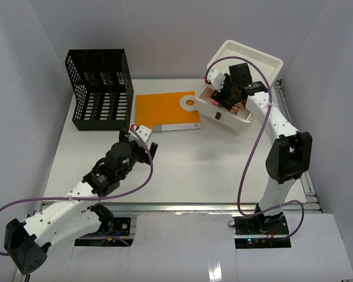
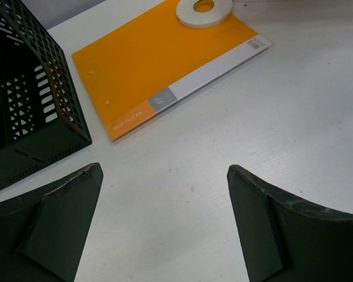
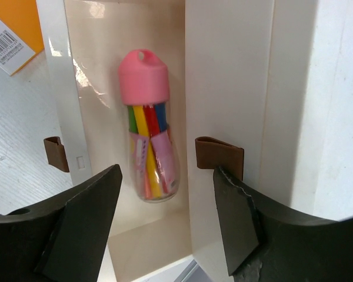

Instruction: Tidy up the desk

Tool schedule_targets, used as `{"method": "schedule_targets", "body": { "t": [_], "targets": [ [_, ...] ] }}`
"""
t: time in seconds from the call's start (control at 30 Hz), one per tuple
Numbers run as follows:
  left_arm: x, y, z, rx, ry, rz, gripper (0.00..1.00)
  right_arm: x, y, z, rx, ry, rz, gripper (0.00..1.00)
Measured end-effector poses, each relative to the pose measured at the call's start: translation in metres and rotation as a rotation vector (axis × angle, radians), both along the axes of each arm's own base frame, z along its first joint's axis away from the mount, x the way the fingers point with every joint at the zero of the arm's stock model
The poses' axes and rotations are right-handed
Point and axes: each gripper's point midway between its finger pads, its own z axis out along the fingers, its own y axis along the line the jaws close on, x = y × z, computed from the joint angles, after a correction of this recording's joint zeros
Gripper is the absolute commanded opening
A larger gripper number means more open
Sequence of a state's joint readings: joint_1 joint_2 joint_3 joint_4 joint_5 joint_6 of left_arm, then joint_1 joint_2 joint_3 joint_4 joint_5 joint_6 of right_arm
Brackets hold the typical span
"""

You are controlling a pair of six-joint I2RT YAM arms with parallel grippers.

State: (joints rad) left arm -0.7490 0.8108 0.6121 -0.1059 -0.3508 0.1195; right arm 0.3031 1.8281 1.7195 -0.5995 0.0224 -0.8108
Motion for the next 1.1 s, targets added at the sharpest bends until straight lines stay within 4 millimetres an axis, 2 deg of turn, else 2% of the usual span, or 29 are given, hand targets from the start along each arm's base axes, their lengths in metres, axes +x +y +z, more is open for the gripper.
{"method": "schedule_targets", "body": {
  "t": [0.17,0.27,0.37,0.43,0.53,0.67,0.77,0.87,1.03,1.1],
  "targets": [
    [0.000,0.000,0.000,0.000,0.000,0.000,0.98,-0.003,0.006,0.003,0.038,0.007,0.015,0.62],
    [0.000,0.000,0.000,0.000,0.000,-0.001,0.98,-0.017,0.020,0.012,0.112,0.024,0.075,0.44],
    [0.000,-0.001,0.000,-0.001,0.001,-0.003,0.98,-0.045,0.039,0.024,0.211,0.057,0.188,0.20],
    [0.000,-0.001,0.000,-0.001,0.001,-0.005,0.98,-0.070,0.053,0.027,0.273,0.088,0.284,0.12],
    [0.000,-0.002,-0.002,0.002,0.006,-0.009,0.98,-0.106,0.068,0.014,0.320,0.166,0.387,0.09],
    [0.000,-0.005,-0.005,0.007,0.017,-0.021,0.98,-0.125,0.077,-0.029,0.309,0.294,0.407,0.10],
    [-0.001,-0.006,-0.007,0.010,0.022,-0.029,0.98,-0.113,0.072,-0.063,0.258,0.336,0.326,0.13],
    [-0.001,-0.008,-0.008,0.010,0.025,-0.036,0.98,-0.093,0.056,-0.090,0.183,0.330,0.204,0.15],
    [-0.001,-0.009,-0.010,0.013,0.030,-0.040,0.98,-0.054,0.030,-0.113,0.069,0.244,0.016,0.19],
    [-0.001,-0.009,-0.010,0.015,0.032,-0.041,0.98,-0.048,0.023,-0.116,0.033,0.224,-0.033,0.22]
  ]
}}
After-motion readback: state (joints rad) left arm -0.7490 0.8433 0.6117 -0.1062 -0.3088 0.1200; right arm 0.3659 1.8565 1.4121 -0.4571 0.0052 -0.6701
